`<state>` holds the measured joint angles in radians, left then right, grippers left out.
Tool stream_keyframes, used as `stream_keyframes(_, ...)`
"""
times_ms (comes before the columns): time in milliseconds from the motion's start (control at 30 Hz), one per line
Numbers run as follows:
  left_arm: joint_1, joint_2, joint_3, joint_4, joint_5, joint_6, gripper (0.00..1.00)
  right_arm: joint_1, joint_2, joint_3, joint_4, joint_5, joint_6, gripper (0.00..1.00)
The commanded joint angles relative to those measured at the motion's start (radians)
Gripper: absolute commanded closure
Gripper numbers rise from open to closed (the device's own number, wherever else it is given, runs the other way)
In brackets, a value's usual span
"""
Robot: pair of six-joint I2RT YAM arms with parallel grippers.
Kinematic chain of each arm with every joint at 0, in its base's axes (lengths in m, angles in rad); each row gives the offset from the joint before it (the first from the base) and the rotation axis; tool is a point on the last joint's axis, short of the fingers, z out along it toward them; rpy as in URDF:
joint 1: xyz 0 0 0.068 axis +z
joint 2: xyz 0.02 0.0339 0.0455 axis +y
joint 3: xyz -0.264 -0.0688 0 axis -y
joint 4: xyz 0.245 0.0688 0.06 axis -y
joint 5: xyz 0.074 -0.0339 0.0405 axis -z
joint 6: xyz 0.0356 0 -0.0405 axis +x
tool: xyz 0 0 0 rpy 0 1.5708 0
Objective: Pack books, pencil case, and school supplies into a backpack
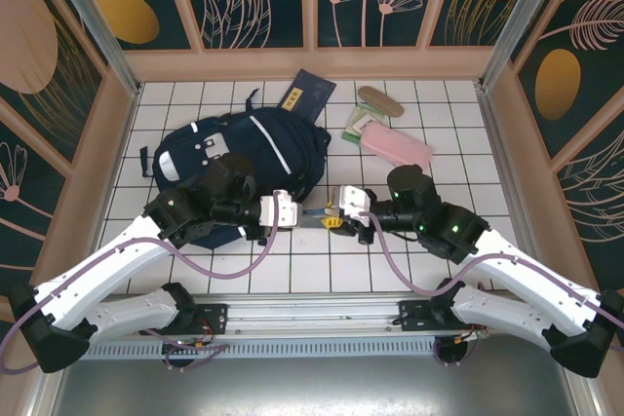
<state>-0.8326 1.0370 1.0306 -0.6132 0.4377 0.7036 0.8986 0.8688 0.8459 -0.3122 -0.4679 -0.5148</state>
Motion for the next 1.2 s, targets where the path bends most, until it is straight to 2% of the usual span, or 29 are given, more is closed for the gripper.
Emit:
stream_keyframes(0, -0.008, -0.007, 0.016, 0.015, 0.024, 0.009, 1.0, 0.004, 0.006, -0.001, 0.042, 0.03, 0.002, 1.0)
stream_keyframes(33, -0.007, -0.01, 0.014, 0.032, 0.014, -0.018, 1.0, 0.0, 0.002, -0.003, 0.041, 0.045, 0.01, 1.0)
stream_keyframes(67, -0.007, -0.015, 0.011, 0.072, -0.01, -0.088, 0.87, -0.016, -0.004, -0.012, 0.051, 0.055, 0.034, 1.0)
stream_keyframes(100, -0.008, -0.026, 0.003, 0.13, -0.052, -0.171, 0.69, -0.042, -0.016, -0.022, 0.07, 0.054, 0.077, 1.0)
stream_keyframes(133, -0.007, -0.037, -0.003, 0.174, -0.09, -0.263, 0.57, -0.065, -0.029, -0.035, 0.098, 0.065, 0.135, 1.0)
stream_keyframes(200, 0.002, -0.042, 0.013, 0.204, -0.136, -0.461, 0.38, -0.113, -0.07, -0.063, 0.158, 0.158, 0.282, 1.0)
stream_keyframes(233, 0.023, -0.034, 0.024, 0.202, -0.123, -0.539, 0.35, -0.135, -0.085, -0.069, 0.165, 0.225, 0.353, 1.0)
stream_keyframes(300, 0.08, -0.004, 0.056, 0.189, -0.071, -0.659, 0.33, -0.183, -0.108, -0.059, 0.138, 0.392, 0.518, 1.0)
stream_keyframes(333, 0.1, 0.003, 0.052, 0.203, -0.067, -0.701, 0.32, -0.203, -0.109, -0.046, 0.103, 0.433, 0.562, 1.0)
stream_keyframes(467, 0.17, 0.027, 0.007, 0.339, -0.175, -0.992, 0.32, -0.238, -0.09, -0.006, -0.02, 0.63, 0.72, 1.0)
stream_keyframes(500, 0.198, 0.048, 0.007, 0.362, -0.187, -1.066, 0.29, -0.25, -0.075, 0.003, -0.049, 0.675, 0.773, 1.0)
stream_keyframes(567, 0.251, 0.097, 0.001, 0.405, -0.21, -1.221, 0.24, -0.287, -0.042, 0.02, -0.101, 0.687, 0.865, 1.0)
stream_keyframes(633, 0.295, 0.15, -0.019, 0.442, -0.242, -1.416, 0.23, -0.329, -0.017, 0.02, -0.116, 0.622, 0.93, 1.0)
stream_keyframes(700, 0.343, 0.228, -0.028, 0.463, -0.208, -1.596, 0.22, -0.346, -0.01, 0.002, -0.09, 0.543, 0.972, 1.0)
stream_keyframes(767, 0.376, 0.308, -0.015, 0.464, -0.162, -1.702, 0.23, -0.345, -0.013, -0.013, -0.064, 0.502, 0.995, 1.0)
stream_keyframes(833, 0.398, 0.375, -0.004, 0.49, -0.123, -1.739, 0.24, -0.346, -0.016, -0.026, -0.039, 0.488, 1.003, 1.0)
stream_keyframes(933, 0.424, 0.443, 0.013, 0.542, -0.15, -1.746, 0.24, -0.346, -0.011, -0.038, -0.015, 0.464, 0.993, 1.0)
stream_keyframes(1100, 0.485, 0.548, 0.066, 0.537, -0.188, -1.727, 0.26, -0.345, -0.004, -0.033, -0.01, 0.462, 0.989, 1.0)
stream_keyframes(1167, 0.506, 0.58, 0.067, 0.581, -0.174, -1.721, 0.27, -0.346, -0.009, -0.039, -0.003, 0.458, 0.985, 1.0)
